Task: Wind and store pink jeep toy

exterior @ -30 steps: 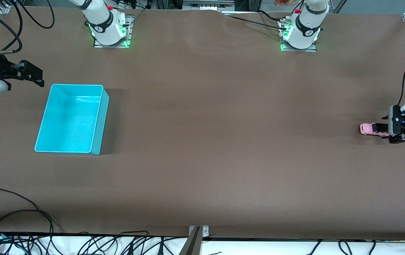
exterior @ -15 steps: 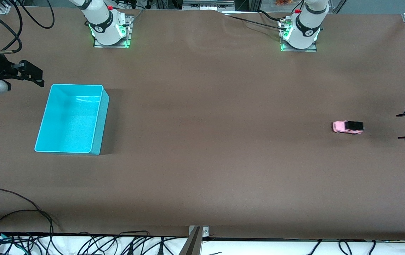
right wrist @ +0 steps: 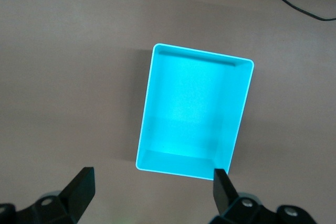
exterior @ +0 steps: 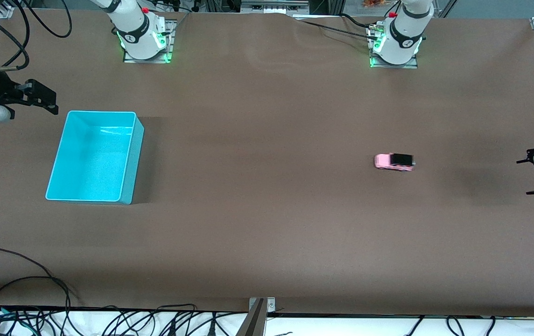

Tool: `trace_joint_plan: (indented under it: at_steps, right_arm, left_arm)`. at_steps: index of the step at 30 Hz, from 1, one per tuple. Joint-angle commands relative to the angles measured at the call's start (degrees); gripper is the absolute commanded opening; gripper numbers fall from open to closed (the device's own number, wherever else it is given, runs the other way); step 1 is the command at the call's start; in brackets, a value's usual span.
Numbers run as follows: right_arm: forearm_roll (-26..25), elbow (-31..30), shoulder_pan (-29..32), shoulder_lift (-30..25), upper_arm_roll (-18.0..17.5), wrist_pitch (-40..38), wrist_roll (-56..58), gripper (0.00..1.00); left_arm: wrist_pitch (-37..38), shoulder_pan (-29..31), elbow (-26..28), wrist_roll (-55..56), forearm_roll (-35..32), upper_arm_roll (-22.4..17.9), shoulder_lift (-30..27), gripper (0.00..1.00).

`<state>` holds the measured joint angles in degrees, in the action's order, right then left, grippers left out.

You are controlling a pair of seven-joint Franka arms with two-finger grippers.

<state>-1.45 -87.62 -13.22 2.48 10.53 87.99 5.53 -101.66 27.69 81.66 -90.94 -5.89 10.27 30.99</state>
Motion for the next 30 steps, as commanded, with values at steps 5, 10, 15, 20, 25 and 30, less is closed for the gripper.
trace_joint_plan:
  at_steps: [5,10,15,20,25,30]
  right_arm:
    - [0.75,0.00,0.39,-0.28,-0.07,-0.10,0.80,1.00]
    - [0.75,0.00,0.39,-0.29,-0.07,-0.10,0.80,1.00]
    - [0.75,0.00,0.39,-0.29,-0.07,-0.10,0.80,1.00]
    - [0.75,0.00,0.39,-0.29,-0.07,-0.10,0.80,1.00]
    - [0.75,0.00,0.39,-0.29,-0.07,-0.10,0.80,1.00]
    - [0.75,0.00,0.39,-0.29,-0.07,-0.10,0.80,1.00]
  left_arm:
    - [12.52,-0.97,-6.15,18.75,1.32,4.76,-0.49,1.00]
    - [17.81,-4.65,-7.92,25.89,1.41,4.15,-1.36,1.00]
    - [17.72,-8.17,-5.64,31.34,1.32,1.61,-5.05,1.00]
    - [12.90,-15.11,0.07,34.51,2.11,-5.85,-9.88,1.00]
    - [4.20,-19.78,6.66,36.44,2.20,-10.62,-14.80,1.00]
    - [0.41,-21.10,11.32,41.70,2.20,-10.71,-18.76,1.00]
